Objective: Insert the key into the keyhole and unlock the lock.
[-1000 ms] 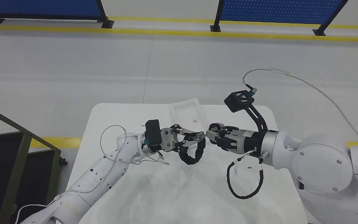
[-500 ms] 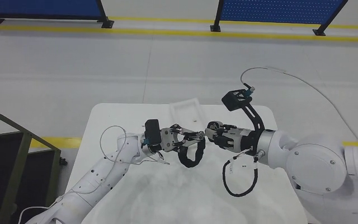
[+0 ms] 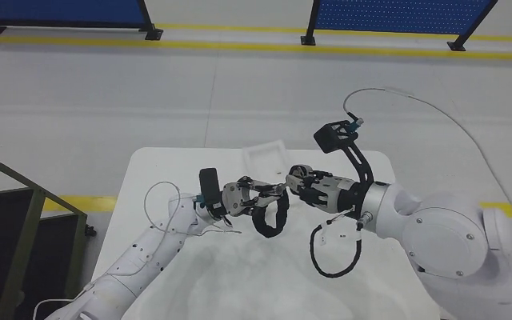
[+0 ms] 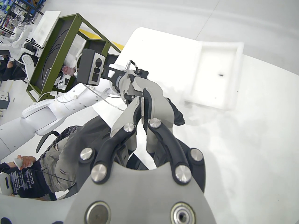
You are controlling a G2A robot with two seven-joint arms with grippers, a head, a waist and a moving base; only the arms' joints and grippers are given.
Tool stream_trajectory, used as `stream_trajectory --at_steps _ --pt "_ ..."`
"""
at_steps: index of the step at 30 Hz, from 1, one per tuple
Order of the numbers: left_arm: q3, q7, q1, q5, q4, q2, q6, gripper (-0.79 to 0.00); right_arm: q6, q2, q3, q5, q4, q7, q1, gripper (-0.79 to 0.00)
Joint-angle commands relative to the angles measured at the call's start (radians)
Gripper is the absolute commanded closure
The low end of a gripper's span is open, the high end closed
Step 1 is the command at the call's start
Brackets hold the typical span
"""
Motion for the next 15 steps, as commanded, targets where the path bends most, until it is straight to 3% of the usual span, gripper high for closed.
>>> stream_trajectory --at_steps 1,9,15 --pt "0.006 0.033 -0.002 -0.004 0.02 -0.009 -0.003 0.0 -0.006 -0.002 -0.014 -0.007 0.0 -0.041 -0.006 0.0" --pt "0.026 0.094 -0.002 -0.02 0.074 -0.038 0.057 0.0 -0.038 -0.009 -0.075 -0.065 0.0 -0.16 -0.022 0.0" --pt "0.027 0.099 -0.002 -0.021 0.078 -0.04 0.062 0.0 -0.056 -0.01 -0.088 -0.087 0.0 -0.188 -0.016 0.0"
